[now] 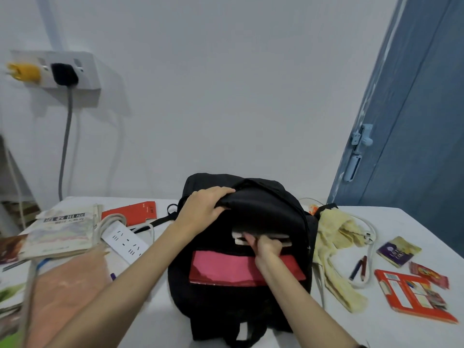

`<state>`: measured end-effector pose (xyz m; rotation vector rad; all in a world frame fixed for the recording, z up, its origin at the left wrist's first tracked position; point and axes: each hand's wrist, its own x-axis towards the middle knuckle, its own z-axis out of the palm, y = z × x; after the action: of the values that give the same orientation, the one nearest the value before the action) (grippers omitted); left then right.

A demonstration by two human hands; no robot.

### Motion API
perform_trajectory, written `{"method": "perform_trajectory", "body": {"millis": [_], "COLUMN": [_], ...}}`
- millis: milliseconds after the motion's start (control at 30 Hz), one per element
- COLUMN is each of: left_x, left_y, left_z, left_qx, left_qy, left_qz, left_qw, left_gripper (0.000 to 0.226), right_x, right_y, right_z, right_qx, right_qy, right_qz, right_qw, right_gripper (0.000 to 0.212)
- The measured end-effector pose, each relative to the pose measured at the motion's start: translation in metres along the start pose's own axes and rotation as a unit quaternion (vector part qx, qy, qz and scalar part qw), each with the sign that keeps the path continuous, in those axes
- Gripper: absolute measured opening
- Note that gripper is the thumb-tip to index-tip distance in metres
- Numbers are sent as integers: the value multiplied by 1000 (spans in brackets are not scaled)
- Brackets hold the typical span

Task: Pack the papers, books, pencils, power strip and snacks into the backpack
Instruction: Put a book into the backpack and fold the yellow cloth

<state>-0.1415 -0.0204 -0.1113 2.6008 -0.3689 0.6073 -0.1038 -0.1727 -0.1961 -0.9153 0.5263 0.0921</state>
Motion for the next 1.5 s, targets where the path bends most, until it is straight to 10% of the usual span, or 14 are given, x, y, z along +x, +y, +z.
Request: {"method": "perform_trajectory", "body": {"millis": [200,400,667,867,1000,1167,1500], "left_x": [-7,0,20,17,24,41,65], "left_y": [-11,-15,52,116,129,144,157], "left_z": [17,26,43,104,147,164,161], "left_qx": [-25,-2,-203,-238,-129,-61,-223], "left_qy": [-6,-210,-157,-233,-242,-248,-69], "left_qz": [-14,-135,-102,39,96,66,-73], "left_qw": [1000,968,961,942,957,965,970], "left_gripper": [47,116,46,10,38,68,8], "right_x": [7,-11,-44,-43,-31,-34,-43], "right_y": [-14,-39,-80,-82,-103,-161,-236], "right_z": [-11,-58,-162,-206,-208,-168,-120], "right_qx": [-187,-315,-507,-735,-631,-452,-250], "right_qy": [-98,-174,83,136,123,5,-75], "right_qz": [87,63,-268,-203,-318,-333,-349], "right_qw": [974,931,815,632,697,828,900], "right_gripper": [26,6,10,50,7,17,14]}}
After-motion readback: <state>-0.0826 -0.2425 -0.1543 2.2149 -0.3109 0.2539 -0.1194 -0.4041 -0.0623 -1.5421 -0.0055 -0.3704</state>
